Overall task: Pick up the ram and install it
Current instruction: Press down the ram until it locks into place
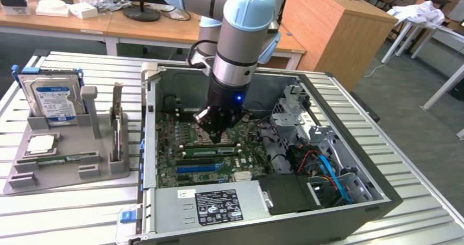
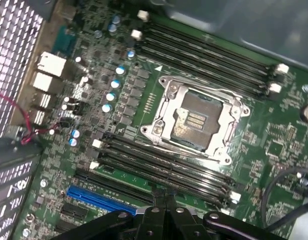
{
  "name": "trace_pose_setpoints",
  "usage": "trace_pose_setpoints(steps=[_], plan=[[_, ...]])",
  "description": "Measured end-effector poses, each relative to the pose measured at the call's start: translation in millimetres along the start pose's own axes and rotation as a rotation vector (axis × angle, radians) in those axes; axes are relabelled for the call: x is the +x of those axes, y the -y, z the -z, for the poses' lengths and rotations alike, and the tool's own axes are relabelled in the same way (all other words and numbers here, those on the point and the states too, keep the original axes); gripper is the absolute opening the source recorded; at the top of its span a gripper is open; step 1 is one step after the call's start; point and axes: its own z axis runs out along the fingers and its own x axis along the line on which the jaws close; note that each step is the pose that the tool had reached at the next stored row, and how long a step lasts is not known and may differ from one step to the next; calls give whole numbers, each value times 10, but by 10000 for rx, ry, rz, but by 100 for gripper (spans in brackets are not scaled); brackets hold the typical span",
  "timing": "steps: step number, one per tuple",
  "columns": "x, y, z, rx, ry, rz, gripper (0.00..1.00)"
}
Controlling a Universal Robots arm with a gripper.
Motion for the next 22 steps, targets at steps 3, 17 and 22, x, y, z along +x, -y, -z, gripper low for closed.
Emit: trace_pose_setpoints(steps=[3,17,22], plan=[[0,0,0,50,-3,-415,10],[0,0,0,290,-23,-2123,10],[0,0,0,293,-4,-2722,10]])
